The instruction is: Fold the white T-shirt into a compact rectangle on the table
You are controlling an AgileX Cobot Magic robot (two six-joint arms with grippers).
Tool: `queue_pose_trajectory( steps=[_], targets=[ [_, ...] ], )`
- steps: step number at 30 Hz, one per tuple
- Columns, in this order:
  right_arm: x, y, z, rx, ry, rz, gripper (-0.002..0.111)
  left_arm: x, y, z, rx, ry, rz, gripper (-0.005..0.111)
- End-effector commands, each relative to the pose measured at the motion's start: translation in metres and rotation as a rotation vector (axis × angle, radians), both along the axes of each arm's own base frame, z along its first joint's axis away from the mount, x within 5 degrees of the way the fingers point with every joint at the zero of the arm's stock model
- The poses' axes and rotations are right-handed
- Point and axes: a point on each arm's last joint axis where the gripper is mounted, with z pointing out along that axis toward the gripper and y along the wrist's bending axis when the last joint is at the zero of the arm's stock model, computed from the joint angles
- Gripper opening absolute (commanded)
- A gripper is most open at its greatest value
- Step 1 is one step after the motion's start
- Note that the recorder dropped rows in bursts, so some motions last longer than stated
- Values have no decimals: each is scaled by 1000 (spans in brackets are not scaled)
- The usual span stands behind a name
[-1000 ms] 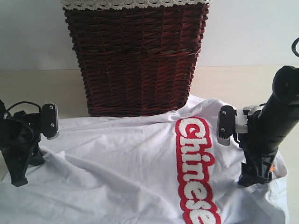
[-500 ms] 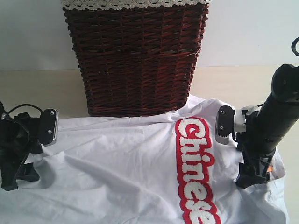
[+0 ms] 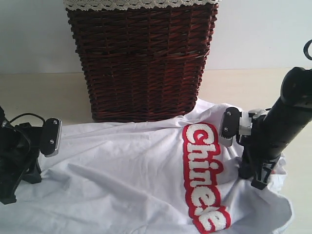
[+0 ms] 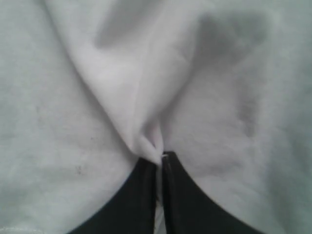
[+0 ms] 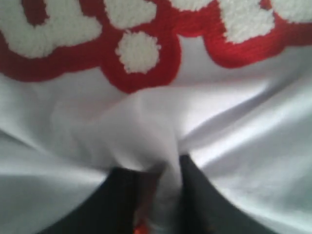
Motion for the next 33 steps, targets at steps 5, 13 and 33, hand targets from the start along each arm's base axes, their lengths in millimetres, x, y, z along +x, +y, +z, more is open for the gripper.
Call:
queue_pose_trajectory(
  steps=[5,13,33],
  targets=[
    [-9,-2,-2,-36,19,56,1,4,13,29,49,-131,7,0],
    [-3,-19,166,-221,-286,43,0,-15,38,130,-81,-471,255,0],
    [-133,9,318,252,-568,-149,0,-213,33,271,-388,-842,174,0]
  ],
)
